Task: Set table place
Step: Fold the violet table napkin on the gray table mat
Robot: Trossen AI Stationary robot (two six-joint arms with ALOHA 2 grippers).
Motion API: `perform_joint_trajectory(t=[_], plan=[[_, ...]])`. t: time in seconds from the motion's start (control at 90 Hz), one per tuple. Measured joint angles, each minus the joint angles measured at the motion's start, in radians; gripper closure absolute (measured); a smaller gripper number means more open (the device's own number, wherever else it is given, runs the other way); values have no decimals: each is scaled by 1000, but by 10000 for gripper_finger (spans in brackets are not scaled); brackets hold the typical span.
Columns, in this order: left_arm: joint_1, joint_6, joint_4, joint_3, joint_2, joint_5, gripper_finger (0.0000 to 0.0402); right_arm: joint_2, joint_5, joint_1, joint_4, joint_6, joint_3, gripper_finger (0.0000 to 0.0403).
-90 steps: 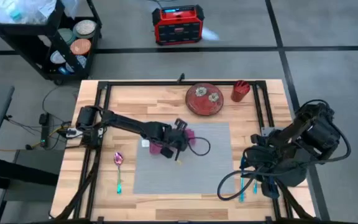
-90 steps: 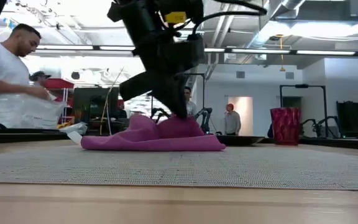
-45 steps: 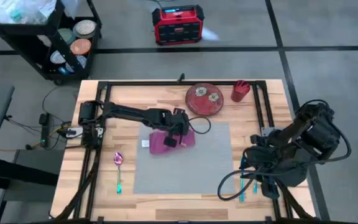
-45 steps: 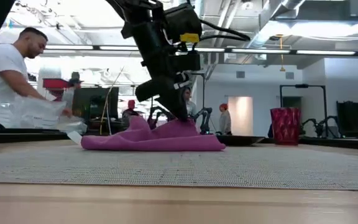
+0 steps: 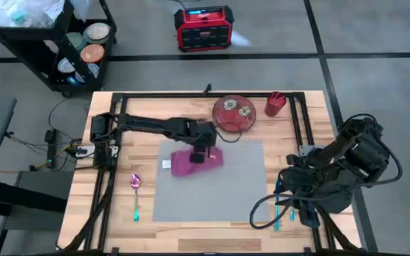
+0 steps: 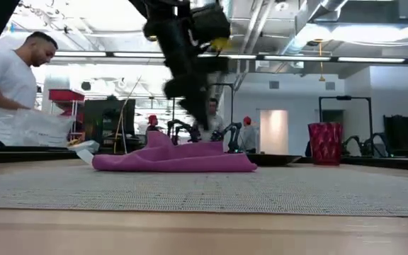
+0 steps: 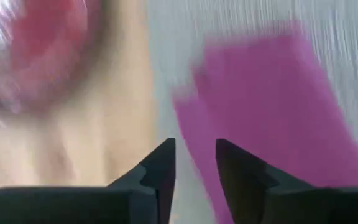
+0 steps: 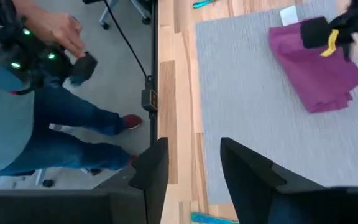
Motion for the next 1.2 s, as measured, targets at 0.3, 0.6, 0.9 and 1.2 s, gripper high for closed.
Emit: perform_joint_trajectory(t=[0.3, 0.6, 0.9, 1.2], plan=[[74, -73, -304, -11, -82, 127, 278, 1, 0, 4, -9, -2, 0, 268], [103, -182, 6, -298, -437, 218, 278, 1, 1, 16, -15, -11, 0, 268], [103, -149, 257, -489, -432, 238, 279, 1, 1, -12, -17, -6, 0, 268], [135, -44, 279, -489, -328, 329, 279, 0, 0, -34, 7, -11, 0, 268]])
